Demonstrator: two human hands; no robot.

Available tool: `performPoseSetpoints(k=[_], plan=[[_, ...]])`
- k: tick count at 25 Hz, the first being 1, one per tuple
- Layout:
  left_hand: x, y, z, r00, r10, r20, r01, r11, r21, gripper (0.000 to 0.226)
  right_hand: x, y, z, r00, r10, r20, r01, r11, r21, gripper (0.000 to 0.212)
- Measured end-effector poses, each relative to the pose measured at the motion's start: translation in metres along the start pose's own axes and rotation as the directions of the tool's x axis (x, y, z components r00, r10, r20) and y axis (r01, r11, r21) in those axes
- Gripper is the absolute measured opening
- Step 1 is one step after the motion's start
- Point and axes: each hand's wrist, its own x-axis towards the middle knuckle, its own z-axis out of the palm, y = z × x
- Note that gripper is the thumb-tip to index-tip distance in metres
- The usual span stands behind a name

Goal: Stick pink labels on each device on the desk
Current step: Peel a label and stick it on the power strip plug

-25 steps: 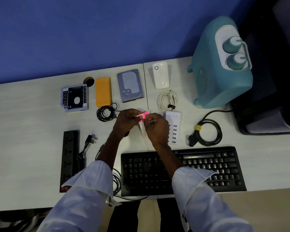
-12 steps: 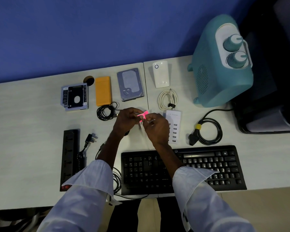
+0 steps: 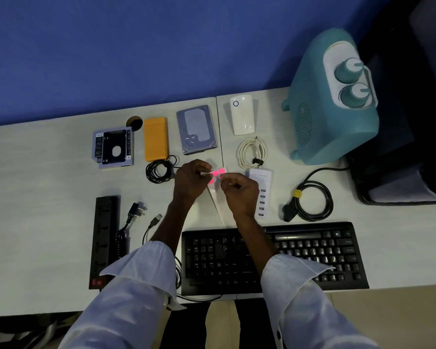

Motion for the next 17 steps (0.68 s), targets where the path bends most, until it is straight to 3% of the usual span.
performPoseSetpoints(k=[3,7,11,12,14,15,17], plan=[[-0.007,0.005,-0.006,0.992,-0.008,-0.125,-0.006,0.993,-0.115,0.011,-0.005,-0.006,0.006,0.997,0.037,0.066,-0.042,0.996,0.073,0.021],[-0.031,0.0,-0.036,0.982,-0.079,-0.174,0.053,0.988,-0.148,0.012,-0.016,-0.019,0.031,0.988,0.051,0.145,-0.068,0.991,0.116,0.014],[-0.078,-0.042,-0.08,0.898,-0.208,-0.388,0.135,0.969,-0.207,0.011,-0.039,-0.026,0.073,0.949,0.07,0.308,-0.099,0.992,0.08,0.025],[-0.091,-0.059,-0.095,0.875,-0.214,-0.435,0.151,0.973,-0.175,0.012,-0.048,-0.026,0.087,0.936,0.064,0.345,-0.093,0.993,0.068,0.027],[-0.114,-0.095,-0.12,0.857,-0.161,-0.489,0.228,0.97,0.082,0.023,-0.066,-0.027,0.11,0.915,0.037,0.401,-0.055,0.998,0.034,0.024],[-0.126,-0.112,-0.13,0.852,-0.175,-0.493,0.316,0.924,0.218,0.034,-0.076,-0.027,0.122,0.902,0.035,0.431,-0.047,0.999,0.018,0.023],[-0.146,-0.129,-0.135,0.823,-0.281,-0.494,0.472,0.823,0.318,0.061,-0.093,-0.025,0.137,0.882,0.068,0.467,-0.073,0.997,-0.007,0.02]])
